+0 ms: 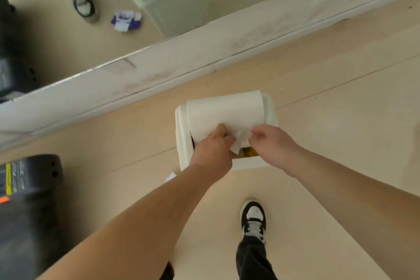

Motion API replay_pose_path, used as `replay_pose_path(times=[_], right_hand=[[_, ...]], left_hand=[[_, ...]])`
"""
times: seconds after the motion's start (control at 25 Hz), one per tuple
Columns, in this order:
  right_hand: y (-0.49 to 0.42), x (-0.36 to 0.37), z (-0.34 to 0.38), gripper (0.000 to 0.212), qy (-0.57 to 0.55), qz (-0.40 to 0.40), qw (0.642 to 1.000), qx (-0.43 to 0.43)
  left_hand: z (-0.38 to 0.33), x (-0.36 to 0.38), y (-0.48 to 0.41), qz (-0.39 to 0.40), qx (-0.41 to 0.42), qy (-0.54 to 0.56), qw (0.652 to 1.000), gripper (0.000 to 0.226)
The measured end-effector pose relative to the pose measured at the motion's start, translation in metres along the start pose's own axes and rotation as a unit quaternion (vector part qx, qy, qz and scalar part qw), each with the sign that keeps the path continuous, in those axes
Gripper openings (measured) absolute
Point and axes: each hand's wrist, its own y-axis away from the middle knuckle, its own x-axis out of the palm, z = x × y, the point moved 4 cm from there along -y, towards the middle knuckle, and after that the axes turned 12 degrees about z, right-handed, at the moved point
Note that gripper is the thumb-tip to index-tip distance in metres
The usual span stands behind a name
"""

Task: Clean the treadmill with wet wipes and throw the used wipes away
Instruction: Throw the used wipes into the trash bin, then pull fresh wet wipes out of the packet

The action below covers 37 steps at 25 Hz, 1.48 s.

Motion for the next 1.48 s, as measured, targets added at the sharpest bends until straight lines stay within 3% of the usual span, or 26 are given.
replay_pose_path(times=[0.12,0.24,0.4,0.52,0.6,0.76,0.92,1.04,1.28,1.36,1.48], right_hand=[[-0.013,0.007,-0.005,0.027,0.05,0.003,0.998,-0.041],[-0.02,0.023,-0.008,0.031,0.115,-0.014,0.992,-0.04],[-0.007,0.055,0.003,0.033,0.167,-0.081,0.98,-0.077],[0.007,0.102,0.02,0.034,0.197,-0.043,0.972,-0.125],[0.007,0.143,0.027,0.035,0.202,0.01,0.971,-0.131],[-0.004,0.228,0.015,0.032,0.153,0.074,0.983,-0.076],[-0.018,0.296,-0.018,0.029,0.042,0.042,0.998,0.007],[-0.045,0.342,-0.042,0.032,0.043,0.028,0.998,0.032],[-0.158,0.394,-0.087,0.022,0.189,0.021,0.981,-0.02],[-0.202,0.4,-0.103,0.008,0.262,0.015,0.964,-0.049],[-0.265,0.408,-0.116,0.038,0.404,0.035,0.909,-0.101]], left_hand=[[0.006,0.026,0.002,-0.035,0.035,-0.061,0.997,0.026],[0.023,0.048,0.008,0.001,-0.012,-0.058,0.998,0.046],[0.035,0.05,0.048,-0.091,0.036,0.0,0.995,0.026],[0.065,0.075,0.104,-0.131,0.055,0.048,0.989,0.025],[0.101,0.104,0.139,-0.11,-0.001,0.092,0.99,0.027],[0.182,0.17,0.183,-0.034,-0.125,0.173,0.976,0.026],[0.248,0.211,0.204,-0.016,-0.131,0.184,0.974,0.027],[0.287,0.234,0.204,-0.029,-0.122,0.173,0.977,0.029],[0.332,0.306,0.122,0.005,-0.112,0.169,0.979,0.029],[0.337,0.324,0.08,0.022,-0.102,0.156,0.982,0.03],[0.348,0.343,0.026,0.058,-0.083,0.098,0.99,0.035]])
